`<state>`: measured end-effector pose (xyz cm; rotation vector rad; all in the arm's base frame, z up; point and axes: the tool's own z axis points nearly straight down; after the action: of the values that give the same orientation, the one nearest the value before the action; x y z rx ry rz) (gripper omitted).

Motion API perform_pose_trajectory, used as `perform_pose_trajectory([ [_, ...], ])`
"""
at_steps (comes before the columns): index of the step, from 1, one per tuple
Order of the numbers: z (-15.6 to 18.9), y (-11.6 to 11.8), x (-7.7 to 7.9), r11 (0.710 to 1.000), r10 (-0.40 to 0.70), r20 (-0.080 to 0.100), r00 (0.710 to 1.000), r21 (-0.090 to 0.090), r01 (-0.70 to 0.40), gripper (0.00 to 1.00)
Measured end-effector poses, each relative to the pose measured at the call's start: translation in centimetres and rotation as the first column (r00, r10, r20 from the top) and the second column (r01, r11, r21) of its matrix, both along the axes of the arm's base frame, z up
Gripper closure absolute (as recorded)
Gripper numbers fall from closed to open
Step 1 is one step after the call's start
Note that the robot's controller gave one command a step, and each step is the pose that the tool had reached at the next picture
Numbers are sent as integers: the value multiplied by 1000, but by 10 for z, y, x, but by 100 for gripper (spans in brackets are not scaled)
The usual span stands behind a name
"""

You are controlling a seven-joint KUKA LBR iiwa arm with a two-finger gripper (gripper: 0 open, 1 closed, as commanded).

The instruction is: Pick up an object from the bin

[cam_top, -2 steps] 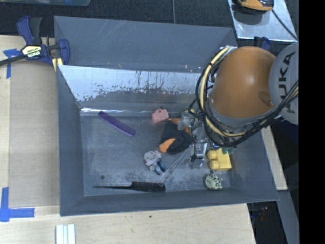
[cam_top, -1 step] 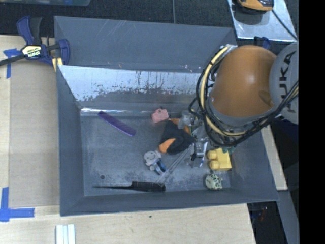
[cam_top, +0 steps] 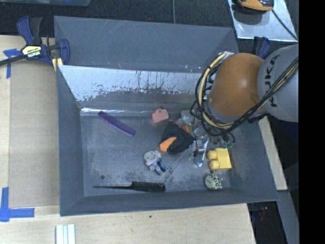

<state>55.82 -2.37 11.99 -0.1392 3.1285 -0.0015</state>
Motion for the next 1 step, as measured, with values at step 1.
perform_pose_trajectory([
  [1, -47, -15, 30, 983, 185, 11, 983, -1, -185, 0],
])
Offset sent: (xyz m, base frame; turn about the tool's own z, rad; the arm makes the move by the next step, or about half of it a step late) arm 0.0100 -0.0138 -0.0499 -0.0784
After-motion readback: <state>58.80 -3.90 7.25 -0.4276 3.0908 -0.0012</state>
